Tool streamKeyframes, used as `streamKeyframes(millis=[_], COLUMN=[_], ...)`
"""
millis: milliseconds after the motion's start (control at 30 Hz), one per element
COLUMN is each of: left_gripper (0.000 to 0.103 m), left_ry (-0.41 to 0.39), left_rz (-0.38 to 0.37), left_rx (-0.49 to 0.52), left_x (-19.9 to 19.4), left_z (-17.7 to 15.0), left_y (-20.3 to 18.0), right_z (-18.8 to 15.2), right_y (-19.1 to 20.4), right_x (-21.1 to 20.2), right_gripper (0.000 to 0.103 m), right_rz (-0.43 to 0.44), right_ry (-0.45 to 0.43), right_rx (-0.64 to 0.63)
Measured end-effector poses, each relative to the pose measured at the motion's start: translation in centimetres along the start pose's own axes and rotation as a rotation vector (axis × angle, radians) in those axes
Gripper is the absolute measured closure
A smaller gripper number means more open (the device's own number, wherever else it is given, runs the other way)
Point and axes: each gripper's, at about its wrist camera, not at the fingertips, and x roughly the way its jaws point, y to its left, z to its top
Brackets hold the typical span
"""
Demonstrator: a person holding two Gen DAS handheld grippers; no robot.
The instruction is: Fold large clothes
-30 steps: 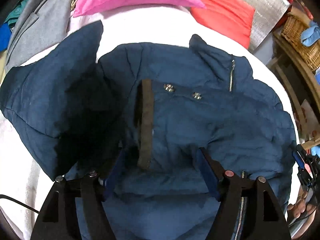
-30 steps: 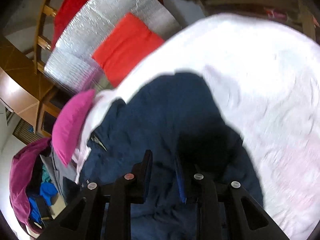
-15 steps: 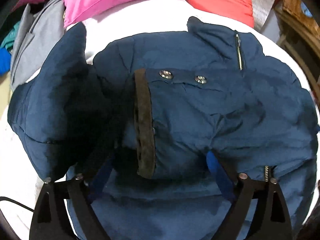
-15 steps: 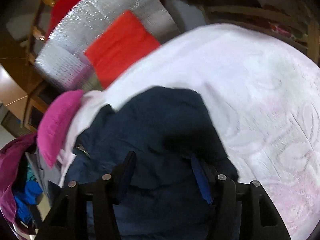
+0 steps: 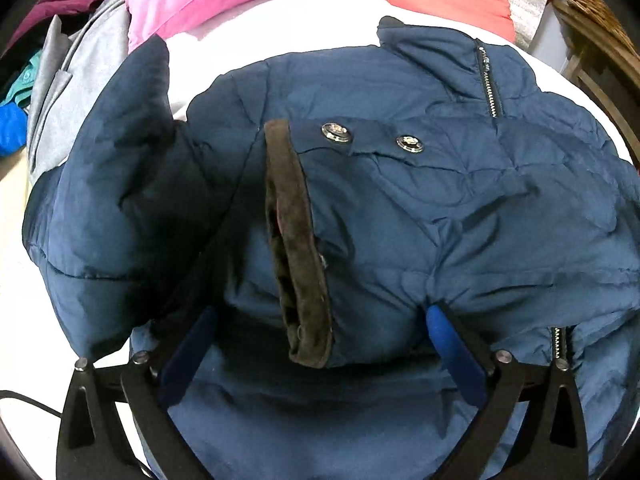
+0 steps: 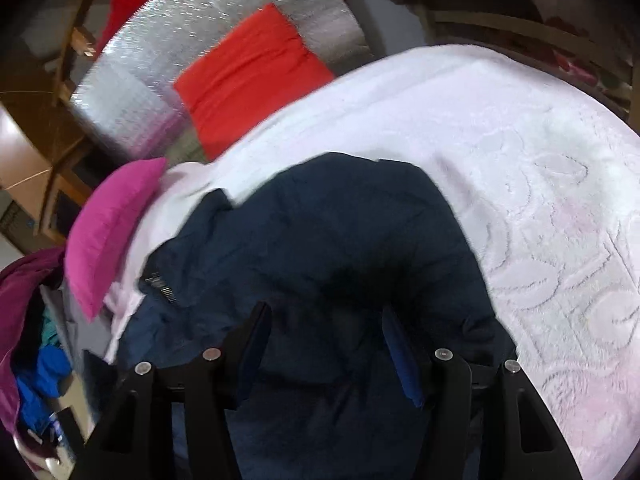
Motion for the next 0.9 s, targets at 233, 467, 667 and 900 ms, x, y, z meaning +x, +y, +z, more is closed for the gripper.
streamKeyframes(millis=[233, 467, 667, 900], left_gripper=[0.000, 0.000, 0.000, 0.000], left_ry=[-0.031, -0.167, -0.261, -0.331], left_rz=[0.010, -0.036, -0.093, -0.049], left_rx=[0.026, 0.042, -0.106, -0.324], left_x=[-1.7, -5.5, -9.0, -10.8], left_z=[-0.6, -1.2, -0.5, -0.6], left_y=[0.1, 1.8, 6.6, 15.1], right_z=[-2.5, -3.8, -5.2, -6.4], right_y=[3.4, 5.1, 8.4, 8.3], right_x=[1.0, 1.9, 1.0, 3.7], right_gripper=[0.041, 0.041, 0.041, 0.041], right_rz=[0.040, -0.008, 0.019, -0.004], right_ry=[0.067, 0.101, 0.069, 0.148], right_rx=[-0.099, -0.128, -0.222, -0.240])
